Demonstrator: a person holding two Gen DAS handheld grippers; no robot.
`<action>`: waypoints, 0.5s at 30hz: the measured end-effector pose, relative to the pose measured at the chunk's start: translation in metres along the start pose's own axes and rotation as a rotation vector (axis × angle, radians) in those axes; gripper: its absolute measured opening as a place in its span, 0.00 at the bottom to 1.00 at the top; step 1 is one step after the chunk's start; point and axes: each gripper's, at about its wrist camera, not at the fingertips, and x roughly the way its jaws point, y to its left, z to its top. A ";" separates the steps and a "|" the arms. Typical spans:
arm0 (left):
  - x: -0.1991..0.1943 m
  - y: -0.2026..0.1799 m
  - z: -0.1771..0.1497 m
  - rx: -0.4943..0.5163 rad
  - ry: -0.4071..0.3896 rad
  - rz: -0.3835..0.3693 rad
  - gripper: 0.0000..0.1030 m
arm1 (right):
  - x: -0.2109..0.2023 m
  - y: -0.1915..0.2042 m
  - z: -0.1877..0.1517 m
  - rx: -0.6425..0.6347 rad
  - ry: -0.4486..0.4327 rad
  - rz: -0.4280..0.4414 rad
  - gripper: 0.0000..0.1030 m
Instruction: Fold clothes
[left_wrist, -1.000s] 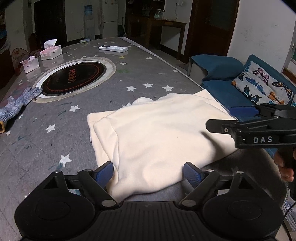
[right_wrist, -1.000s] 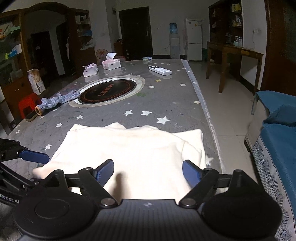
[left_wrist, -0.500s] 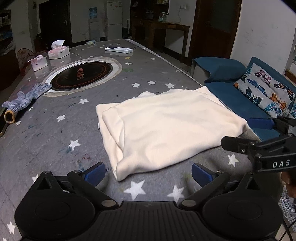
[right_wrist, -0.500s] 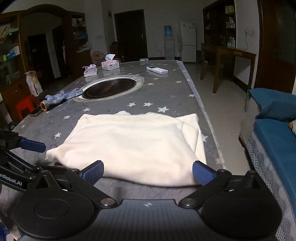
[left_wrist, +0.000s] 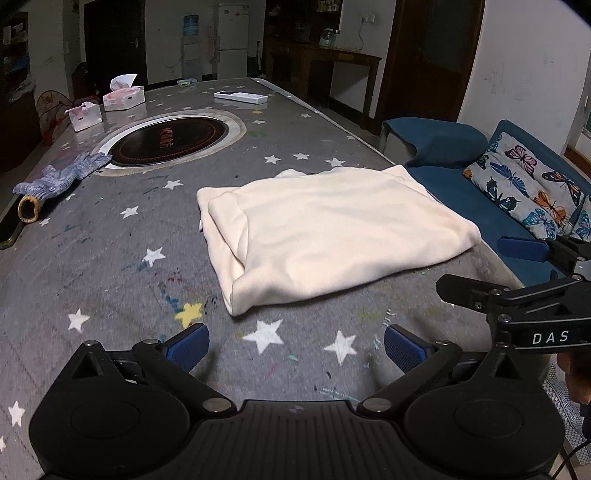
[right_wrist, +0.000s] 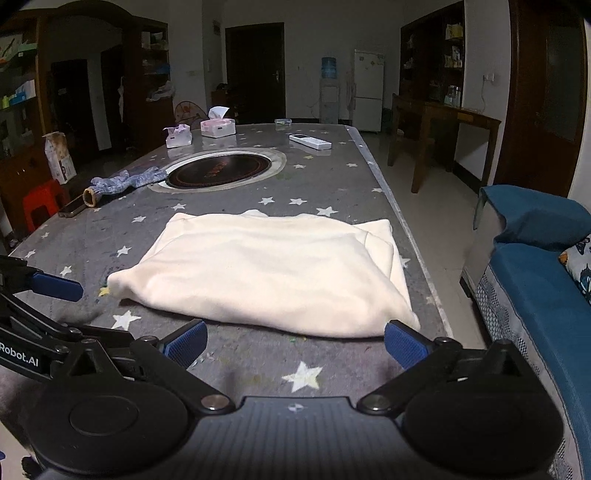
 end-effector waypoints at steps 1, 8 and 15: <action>-0.001 0.000 -0.001 -0.001 -0.002 0.000 1.00 | -0.001 0.001 -0.001 0.001 -0.001 -0.002 1.00; -0.007 -0.002 -0.006 0.004 -0.010 0.007 1.00 | -0.009 0.003 -0.004 0.005 -0.012 -0.010 1.00; -0.012 -0.007 -0.008 0.015 -0.012 0.008 1.00 | -0.013 0.007 -0.009 0.001 -0.011 -0.013 1.00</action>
